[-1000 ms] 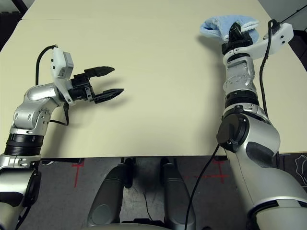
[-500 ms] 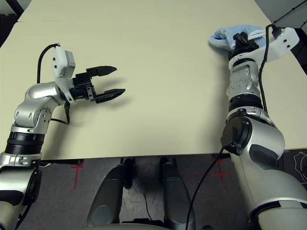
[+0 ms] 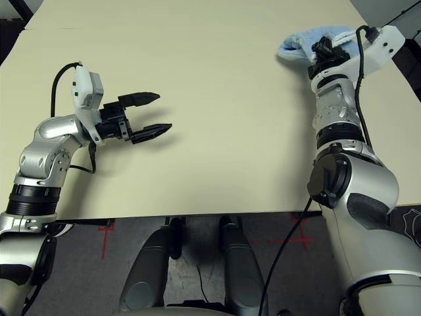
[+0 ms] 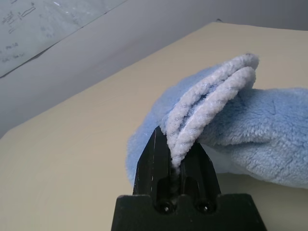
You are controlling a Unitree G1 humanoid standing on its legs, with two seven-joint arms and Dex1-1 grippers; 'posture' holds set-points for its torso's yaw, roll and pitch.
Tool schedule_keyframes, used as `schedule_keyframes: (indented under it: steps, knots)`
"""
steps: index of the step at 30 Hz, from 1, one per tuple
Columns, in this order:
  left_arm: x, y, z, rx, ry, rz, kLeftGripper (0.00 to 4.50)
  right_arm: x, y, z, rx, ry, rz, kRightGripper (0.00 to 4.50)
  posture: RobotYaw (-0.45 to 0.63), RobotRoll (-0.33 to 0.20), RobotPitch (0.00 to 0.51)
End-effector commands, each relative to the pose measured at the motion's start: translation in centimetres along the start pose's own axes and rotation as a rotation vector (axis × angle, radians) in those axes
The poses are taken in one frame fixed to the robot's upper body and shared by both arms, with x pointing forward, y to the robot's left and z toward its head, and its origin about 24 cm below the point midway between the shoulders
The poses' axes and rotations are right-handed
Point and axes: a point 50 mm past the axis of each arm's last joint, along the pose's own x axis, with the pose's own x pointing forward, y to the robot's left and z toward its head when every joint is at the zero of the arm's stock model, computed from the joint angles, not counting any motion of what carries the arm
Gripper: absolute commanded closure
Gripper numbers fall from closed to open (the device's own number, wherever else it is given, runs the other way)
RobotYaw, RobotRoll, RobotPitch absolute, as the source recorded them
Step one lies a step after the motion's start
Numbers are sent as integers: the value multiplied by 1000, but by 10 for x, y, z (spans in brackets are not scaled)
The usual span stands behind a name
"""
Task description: Fold the towel and set it aside.
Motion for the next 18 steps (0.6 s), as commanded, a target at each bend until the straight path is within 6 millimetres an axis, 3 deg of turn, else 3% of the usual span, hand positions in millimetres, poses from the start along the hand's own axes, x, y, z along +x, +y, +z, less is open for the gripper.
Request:
schedule_keyframes:
  steps: [1,11,18]
  knots:
    - [-3,-5,-2,-13,5,-3,0,3,1,11,2,-38,6,4484,72,0,328]
    - [-1,0,5,2,-14,29,0,8,1,30,-13,-81,5,4484,59,0,359]
    - [-1,1,3,-1,-17,52,0,3,-1,11,-56,-9,8,4484,61,0,392]
